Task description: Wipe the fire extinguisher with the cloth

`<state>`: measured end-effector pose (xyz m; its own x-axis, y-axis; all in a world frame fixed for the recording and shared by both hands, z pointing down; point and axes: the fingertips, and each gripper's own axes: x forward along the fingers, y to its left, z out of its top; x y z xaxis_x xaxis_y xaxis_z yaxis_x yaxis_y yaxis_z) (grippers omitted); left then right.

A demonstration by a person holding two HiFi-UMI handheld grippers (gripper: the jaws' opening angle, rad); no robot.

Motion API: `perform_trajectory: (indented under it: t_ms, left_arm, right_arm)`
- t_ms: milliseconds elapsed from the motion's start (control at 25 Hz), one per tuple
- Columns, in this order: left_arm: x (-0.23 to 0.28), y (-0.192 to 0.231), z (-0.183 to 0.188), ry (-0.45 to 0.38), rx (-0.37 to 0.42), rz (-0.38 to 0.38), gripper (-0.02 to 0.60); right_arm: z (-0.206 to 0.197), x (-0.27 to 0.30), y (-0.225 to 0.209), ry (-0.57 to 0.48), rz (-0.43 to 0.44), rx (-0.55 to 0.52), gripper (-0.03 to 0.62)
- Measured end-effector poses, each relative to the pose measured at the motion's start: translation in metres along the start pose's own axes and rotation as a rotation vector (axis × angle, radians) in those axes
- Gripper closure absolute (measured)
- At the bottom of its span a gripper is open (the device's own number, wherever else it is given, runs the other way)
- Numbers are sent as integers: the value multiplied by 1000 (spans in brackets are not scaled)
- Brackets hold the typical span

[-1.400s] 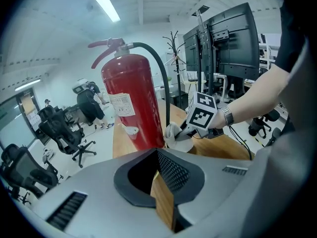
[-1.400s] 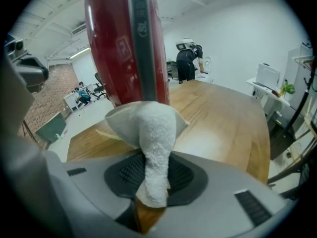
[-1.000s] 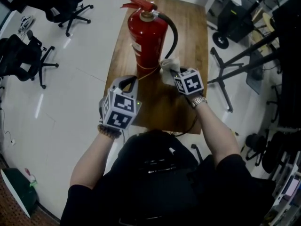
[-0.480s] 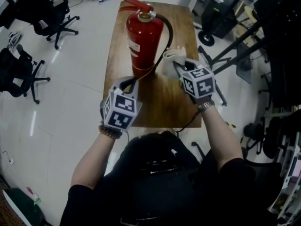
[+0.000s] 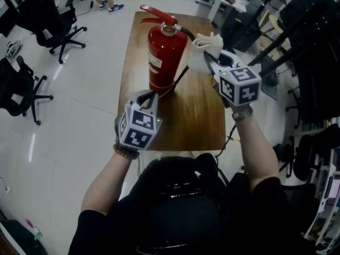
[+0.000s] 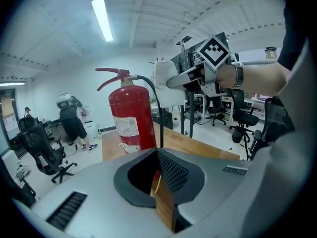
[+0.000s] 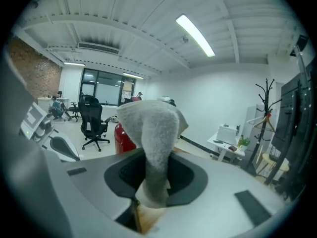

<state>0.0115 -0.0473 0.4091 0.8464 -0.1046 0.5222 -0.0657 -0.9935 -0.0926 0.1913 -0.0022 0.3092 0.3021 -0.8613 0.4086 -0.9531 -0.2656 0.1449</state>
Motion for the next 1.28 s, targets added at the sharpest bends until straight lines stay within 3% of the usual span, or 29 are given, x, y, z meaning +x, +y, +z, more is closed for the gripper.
perform_trajectory:
  t_ms: [360,640,920,1280]
  left_arm:
    - [3,2,8,-48,-19,26,581]
    - [14,-7,8,-49,-51,65,581]
    - [32,-21,6,6,-81,123,581]
    - [57,-46,4,98,-143,223,581]
  right_arm:
    - [50,17,-10,-67,86,16,477]
    - [48,33,-15,-24,174,37,477]
    - [22,49,-24,13,309,68,477]
    - [17,70,-25,-51,477,13,479]
